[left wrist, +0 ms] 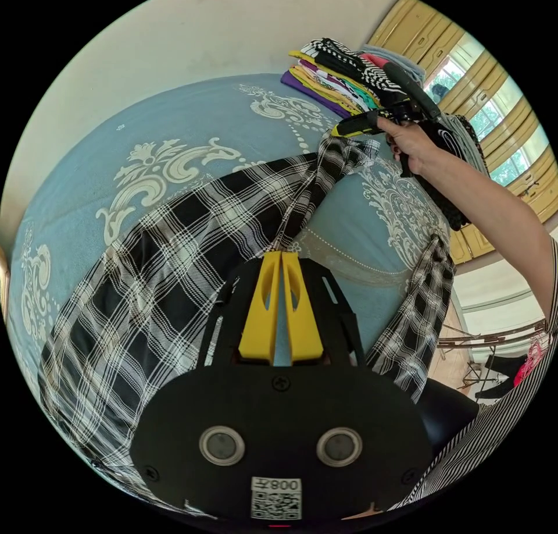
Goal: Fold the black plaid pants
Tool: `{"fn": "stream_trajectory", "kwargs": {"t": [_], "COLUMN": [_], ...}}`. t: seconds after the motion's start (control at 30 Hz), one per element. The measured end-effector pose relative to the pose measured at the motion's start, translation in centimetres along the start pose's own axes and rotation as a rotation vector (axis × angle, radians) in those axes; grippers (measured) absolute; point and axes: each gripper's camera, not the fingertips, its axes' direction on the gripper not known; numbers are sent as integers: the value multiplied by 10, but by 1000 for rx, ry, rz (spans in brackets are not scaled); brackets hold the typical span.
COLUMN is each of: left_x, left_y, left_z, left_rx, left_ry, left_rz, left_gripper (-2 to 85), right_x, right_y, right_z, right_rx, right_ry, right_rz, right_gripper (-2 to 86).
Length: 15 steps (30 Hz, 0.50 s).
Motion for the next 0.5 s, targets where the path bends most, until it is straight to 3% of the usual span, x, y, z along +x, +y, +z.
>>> {"fn": "stream_trajectory", "kwargs": {"t": [0.07,0.3,0.4,0.5], "left_x": [0,12,22,31], "left_y": [1,5,10,8], "left_z": [-13,-73,-84,-65], "left_rx": [40,212,231,125], "left_ry": [8,61,81,84], "left_rz": [-16,23,58,80], "left_gripper": [2,1,1,1], "right_x": [6,58,88,119], "right_y": [-4,7,32,56], "right_z": [-12,-124,-137,-108], "right_rx": [14,309,329,231], "right_ry": [-32,-458,-504,-489], "right_rz": [-10,-85,-69,13], "right_gripper": [19,5,4,3]}}
